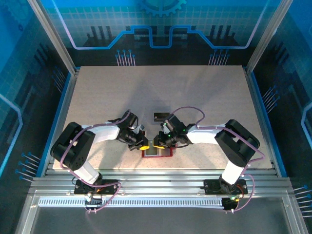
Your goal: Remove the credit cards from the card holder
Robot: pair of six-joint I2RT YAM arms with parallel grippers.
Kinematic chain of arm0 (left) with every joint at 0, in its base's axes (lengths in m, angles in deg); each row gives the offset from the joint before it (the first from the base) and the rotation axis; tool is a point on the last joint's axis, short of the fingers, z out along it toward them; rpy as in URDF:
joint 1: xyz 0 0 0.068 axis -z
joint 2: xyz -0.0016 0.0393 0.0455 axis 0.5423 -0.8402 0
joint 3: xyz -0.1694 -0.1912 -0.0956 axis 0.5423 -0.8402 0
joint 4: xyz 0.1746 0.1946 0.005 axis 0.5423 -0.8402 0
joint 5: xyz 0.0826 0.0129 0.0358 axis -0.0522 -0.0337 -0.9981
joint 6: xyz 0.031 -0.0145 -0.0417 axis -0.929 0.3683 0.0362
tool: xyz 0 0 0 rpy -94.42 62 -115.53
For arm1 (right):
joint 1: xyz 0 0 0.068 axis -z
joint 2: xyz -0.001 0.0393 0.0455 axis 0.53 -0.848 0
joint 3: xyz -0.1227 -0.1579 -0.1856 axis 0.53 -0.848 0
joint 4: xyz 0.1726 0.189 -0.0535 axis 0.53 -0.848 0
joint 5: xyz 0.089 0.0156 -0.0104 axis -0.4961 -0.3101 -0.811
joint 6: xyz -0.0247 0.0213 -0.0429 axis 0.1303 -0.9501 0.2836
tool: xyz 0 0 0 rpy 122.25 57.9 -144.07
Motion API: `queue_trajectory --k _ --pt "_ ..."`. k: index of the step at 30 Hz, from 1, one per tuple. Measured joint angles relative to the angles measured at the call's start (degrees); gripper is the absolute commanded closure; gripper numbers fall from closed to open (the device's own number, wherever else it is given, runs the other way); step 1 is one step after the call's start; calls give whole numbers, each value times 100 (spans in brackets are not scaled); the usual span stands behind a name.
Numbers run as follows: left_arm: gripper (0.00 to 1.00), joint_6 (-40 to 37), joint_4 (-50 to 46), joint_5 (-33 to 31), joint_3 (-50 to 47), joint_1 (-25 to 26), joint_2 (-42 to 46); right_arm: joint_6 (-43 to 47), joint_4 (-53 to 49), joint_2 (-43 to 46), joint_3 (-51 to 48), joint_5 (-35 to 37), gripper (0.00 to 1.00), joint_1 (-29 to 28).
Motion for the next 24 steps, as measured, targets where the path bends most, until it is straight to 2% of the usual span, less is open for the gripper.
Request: queue_trajectory --k 24 --pt "99 0 -2 -2 -2 0 2 131 -387 63 24 199 77 -4"
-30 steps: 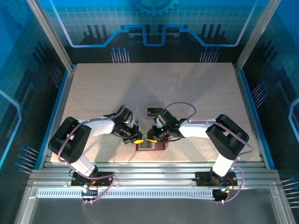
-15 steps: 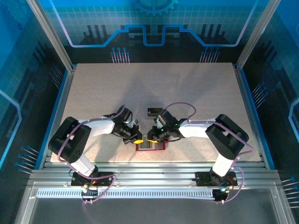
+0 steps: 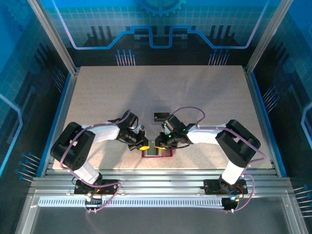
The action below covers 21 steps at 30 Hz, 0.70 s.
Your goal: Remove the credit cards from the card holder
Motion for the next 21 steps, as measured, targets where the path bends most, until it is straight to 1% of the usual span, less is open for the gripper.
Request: queue_trajectory --k 6,15,21 --pt "98 -2 -17 0 2 0 9 46 -181 173 9 122 77 -4" --pt "97 -111 -339 -20 55 0 358 7 -46 223 -24 -37 76 -44" --pt "98 -149 -350 -20 55 0 358 -48 87 122 -57 -146 76 -87"
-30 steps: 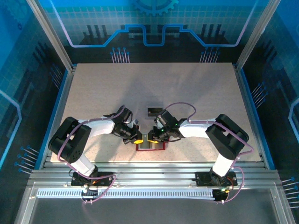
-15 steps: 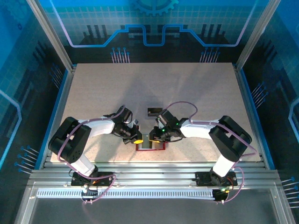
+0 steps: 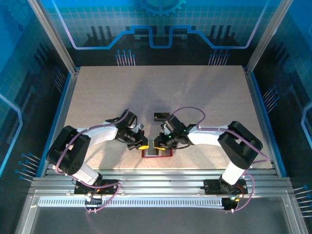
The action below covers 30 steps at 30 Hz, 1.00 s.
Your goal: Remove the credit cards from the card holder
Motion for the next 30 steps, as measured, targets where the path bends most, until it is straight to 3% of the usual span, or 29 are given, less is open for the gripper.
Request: queue_trajectory --k 30 --pt "99 -284 -173 -267 0 0 -219 50 -83 -125 48 -7 76 -22"
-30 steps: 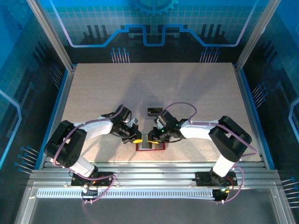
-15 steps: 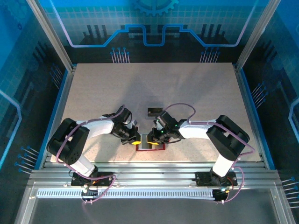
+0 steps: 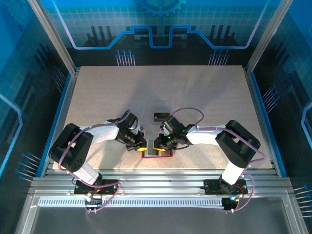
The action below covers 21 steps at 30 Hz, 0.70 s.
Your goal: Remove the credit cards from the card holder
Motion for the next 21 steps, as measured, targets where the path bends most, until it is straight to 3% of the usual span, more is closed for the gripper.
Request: queue_trajectory --k 21 --pt "99 46 -76 -15 234 258 46 42 -101 428 -7 127 76 133"
